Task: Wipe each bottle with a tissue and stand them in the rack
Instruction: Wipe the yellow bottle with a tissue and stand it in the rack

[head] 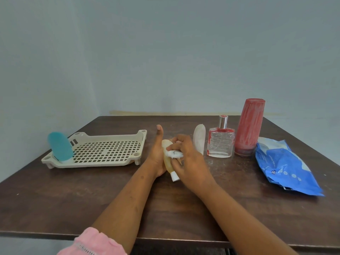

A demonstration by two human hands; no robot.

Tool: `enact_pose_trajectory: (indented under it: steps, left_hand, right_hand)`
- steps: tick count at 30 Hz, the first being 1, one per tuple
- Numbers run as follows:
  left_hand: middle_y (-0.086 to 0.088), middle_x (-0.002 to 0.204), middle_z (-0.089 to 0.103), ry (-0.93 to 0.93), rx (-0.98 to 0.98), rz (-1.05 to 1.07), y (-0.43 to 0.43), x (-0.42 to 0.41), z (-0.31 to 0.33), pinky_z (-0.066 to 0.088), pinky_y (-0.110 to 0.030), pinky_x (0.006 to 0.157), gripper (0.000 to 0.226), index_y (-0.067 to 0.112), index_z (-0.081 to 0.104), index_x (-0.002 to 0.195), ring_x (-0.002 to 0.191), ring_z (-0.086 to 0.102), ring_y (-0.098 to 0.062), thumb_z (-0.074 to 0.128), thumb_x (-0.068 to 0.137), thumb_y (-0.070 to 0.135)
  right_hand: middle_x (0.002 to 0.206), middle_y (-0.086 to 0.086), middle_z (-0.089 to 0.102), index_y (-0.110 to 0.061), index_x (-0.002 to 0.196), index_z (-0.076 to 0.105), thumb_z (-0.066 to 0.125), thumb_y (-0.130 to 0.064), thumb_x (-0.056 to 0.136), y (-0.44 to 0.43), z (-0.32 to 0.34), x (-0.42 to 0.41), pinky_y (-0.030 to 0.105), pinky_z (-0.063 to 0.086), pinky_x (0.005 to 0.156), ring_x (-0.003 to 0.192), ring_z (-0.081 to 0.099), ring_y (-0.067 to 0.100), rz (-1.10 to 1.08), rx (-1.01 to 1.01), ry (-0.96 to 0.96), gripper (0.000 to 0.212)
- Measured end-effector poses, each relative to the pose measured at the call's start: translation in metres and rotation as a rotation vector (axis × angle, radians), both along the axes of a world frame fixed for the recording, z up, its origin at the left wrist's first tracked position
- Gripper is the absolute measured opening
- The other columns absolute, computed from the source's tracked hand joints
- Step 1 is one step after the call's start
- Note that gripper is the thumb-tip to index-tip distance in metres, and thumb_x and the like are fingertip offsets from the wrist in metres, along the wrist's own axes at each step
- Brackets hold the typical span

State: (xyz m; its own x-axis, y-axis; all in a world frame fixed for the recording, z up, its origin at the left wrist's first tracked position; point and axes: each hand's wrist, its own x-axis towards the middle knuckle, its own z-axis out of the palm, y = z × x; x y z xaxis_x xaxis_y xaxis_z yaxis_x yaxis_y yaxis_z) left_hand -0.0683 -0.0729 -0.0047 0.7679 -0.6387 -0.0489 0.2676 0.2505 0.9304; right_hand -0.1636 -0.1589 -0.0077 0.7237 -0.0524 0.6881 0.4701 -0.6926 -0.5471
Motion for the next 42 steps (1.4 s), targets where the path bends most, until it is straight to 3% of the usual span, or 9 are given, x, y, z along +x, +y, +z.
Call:
enact_pose_trajectory:
  steps: [3, 7, 12, 17, 21, 25, 32, 37, 42]
  left_hand:
    - [-0.036, 0.129, 0.050, 0.001, 0.005, 0.017, 0.000, -0.003, 0.003, 0.044, -0.044, 0.101, 0.120, -0.011, 0.048, 0.132, 0.111, 0.056, -0.038, 0.028, 0.064, 0.085]
    - [-0.020, 0.109, 0.065, -0.015, 0.004, 0.056, -0.002, 0.001, -0.001, 0.046, -0.043, 0.097, 0.098, 0.003, 0.063, 0.107, 0.101, 0.063, -0.031, 0.033, 0.063, 0.085]
    - [-0.010, 0.085, 0.075, -0.106, 0.093, 0.052, -0.002, -0.001, -0.002, 0.054, -0.032, 0.080, 0.086, 0.007, 0.064, 0.101, 0.080, 0.072, -0.018, 0.023, 0.076, 0.078]
    - [-0.026, 0.112, 0.066, -0.195, 0.184, 0.075, 0.000, -0.004, 0.002, 0.053, -0.034, 0.087, 0.120, -0.008, 0.059, 0.120, 0.104, 0.065, -0.031, 0.032, 0.054, 0.089]
    - [-0.013, 0.079, 0.069, -0.187, 0.110, 0.074, -0.006, -0.003, 0.001, 0.051, -0.032, 0.078, 0.087, 0.005, 0.067, 0.080, 0.081, 0.065, -0.024, 0.027, 0.066, 0.080]
    - [-0.024, 0.101, 0.065, -0.192, 0.135, 0.114, -0.007, -0.001, -0.001, 0.048, -0.043, 0.098, 0.092, 0.004, 0.064, 0.091, 0.097, 0.063, -0.032, 0.028, 0.061, 0.083]
    - [-0.023, 0.116, 0.067, -0.181, 0.205, 0.038, -0.003, 0.004, -0.001, 0.055, -0.026, 0.078, 0.145, -0.002, 0.062, 0.121, 0.107, 0.067, -0.026, 0.047, 0.021, 0.102]
    - [-0.016, 0.104, 0.073, -0.216, 0.263, -0.107, 0.007, 0.004, 0.007, 0.053, -0.031, 0.089, 0.105, 0.005, 0.064, 0.118, 0.103, 0.068, -0.022, 0.024, 0.062, 0.084]
    - [-0.013, 0.086, 0.075, -0.207, 0.229, -0.133, 0.011, 0.009, 0.007, 0.047, -0.044, 0.099, 0.111, 0.008, 0.066, 0.115, 0.107, 0.064, -0.030, 0.033, 0.052, 0.093]
  right_hand:
    - [0.101, -0.007, 0.063, -0.036, 0.110, 0.033, 0.060, -0.012, 0.087, -0.002, -0.001, -0.001, 0.028, 0.055, 0.072, 0.089, 0.063, 0.009, 0.001, -0.025, 0.002, 0.043]
    - [0.098, -0.009, 0.064, -0.032, 0.103, 0.036, 0.062, -0.020, 0.087, -0.009, -0.001, 0.008, 0.030, 0.055, 0.068, 0.086, 0.062, 0.005, -0.086, 0.021, -0.011, 0.033]
    - [0.098, 0.001, 0.065, -0.028, 0.107, 0.036, 0.058, -0.019, 0.090, -0.004, -0.001, 0.005, 0.034, 0.055, 0.065, 0.083, 0.063, 0.015, -0.108, -0.067, -0.053, 0.029]
    - [0.087, 0.001, 0.060, -0.026, 0.104, 0.035, 0.059, -0.020, 0.089, -0.002, -0.003, -0.001, 0.036, 0.053, 0.058, 0.070, 0.060, 0.015, -0.070, -0.149, -0.022, 0.029]
    - [0.078, -0.007, 0.054, -0.031, 0.097, 0.032, 0.061, -0.019, 0.087, -0.008, 0.000, 0.002, 0.029, 0.048, 0.054, 0.067, 0.058, 0.014, -0.127, -0.097, -0.032, 0.034]
    - [0.082, -0.004, 0.059, -0.028, 0.104, 0.035, 0.059, -0.020, 0.090, -0.007, 0.000, 0.004, 0.027, 0.051, 0.054, 0.069, 0.061, 0.016, -0.144, -0.083, -0.039, 0.030]
    - [0.093, 0.008, 0.061, -0.016, 0.109, 0.043, 0.058, -0.017, 0.090, 0.000, -0.005, 0.001, 0.024, 0.047, 0.059, 0.076, 0.060, 0.017, -0.119, -0.218, -0.045, 0.024]
    - [0.089, 0.005, 0.058, -0.020, 0.098, 0.037, 0.057, -0.014, 0.087, 0.003, -0.004, -0.002, 0.027, 0.046, 0.056, 0.073, 0.053, 0.016, -0.116, -0.354, -0.091, 0.023]
    - [0.094, 0.005, 0.059, -0.016, 0.098, 0.045, 0.050, -0.014, 0.085, 0.007, -0.006, -0.009, 0.030, 0.050, 0.060, 0.082, 0.048, 0.015, -0.066, -0.535, -0.066, 0.014]
